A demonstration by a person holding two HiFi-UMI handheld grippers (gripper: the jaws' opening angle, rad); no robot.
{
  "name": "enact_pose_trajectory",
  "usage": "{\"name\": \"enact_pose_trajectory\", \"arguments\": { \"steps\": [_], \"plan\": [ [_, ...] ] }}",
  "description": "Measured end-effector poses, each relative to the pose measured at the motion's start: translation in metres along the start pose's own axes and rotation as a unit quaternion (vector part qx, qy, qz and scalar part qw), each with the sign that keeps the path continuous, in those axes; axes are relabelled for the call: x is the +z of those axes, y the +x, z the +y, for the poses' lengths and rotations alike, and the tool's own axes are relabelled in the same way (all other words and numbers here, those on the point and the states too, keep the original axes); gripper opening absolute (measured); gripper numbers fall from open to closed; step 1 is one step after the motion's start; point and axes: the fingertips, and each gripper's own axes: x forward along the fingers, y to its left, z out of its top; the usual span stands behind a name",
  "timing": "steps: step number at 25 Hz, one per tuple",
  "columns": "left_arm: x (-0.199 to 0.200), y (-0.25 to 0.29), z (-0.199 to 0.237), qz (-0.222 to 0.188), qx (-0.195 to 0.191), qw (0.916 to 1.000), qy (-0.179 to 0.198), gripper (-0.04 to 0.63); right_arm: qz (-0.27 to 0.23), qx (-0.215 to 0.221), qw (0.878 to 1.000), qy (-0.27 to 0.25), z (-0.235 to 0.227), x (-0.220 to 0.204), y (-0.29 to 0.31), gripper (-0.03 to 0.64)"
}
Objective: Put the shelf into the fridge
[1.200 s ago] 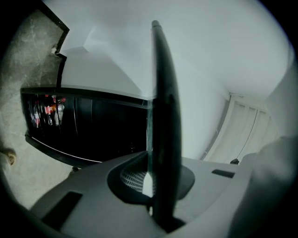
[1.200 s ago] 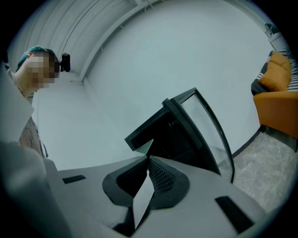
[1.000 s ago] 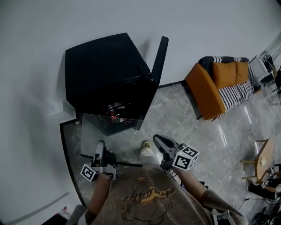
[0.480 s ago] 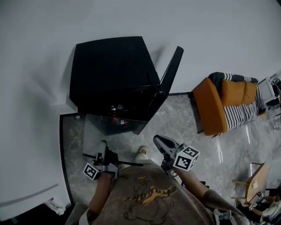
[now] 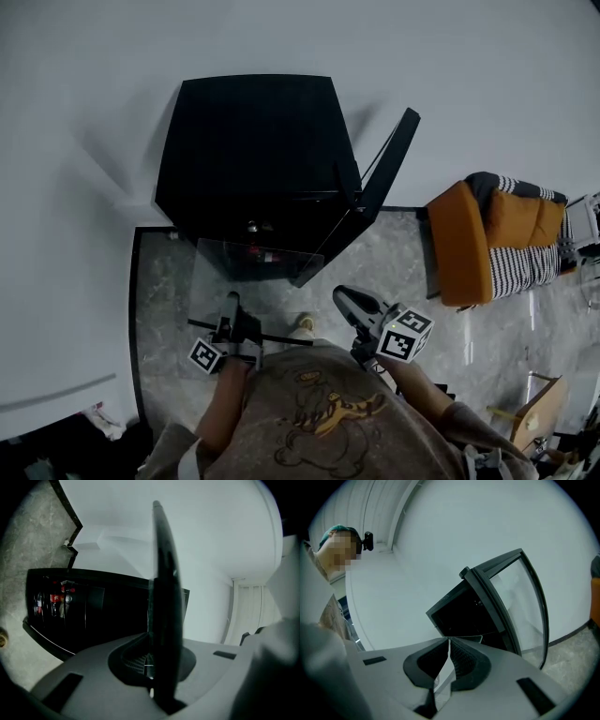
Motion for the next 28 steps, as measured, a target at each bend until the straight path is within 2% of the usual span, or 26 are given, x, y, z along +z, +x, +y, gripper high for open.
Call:
{"name": "enact_pose_trajectory", "arguments": {
  "steps": [11, 20, 28],
  "plan": [
    [0.000, 0.011, 0.036, -0.036, 0.012, 0.9992, 0.012, 0.017, 0.027, 0.021, 0.999, -0.009, -0.008, -0.005, 0.002, 0.026],
    [0.002, 0.012, 0.066, -0.050, 0.032, 0.9980, 0.019, 0.017, 0.038, 0.022, 0.999, -0.018, -0.012, -0.008, -0.004, 0.026],
    [0.006, 0.019, 0.092, -0.066, 0.043, 0.9968, 0.017, 0.017, 0.047, 0.019, 0.999, -0.003, -0.020, -0.012, -0.006, 0.026]
  ]
}}
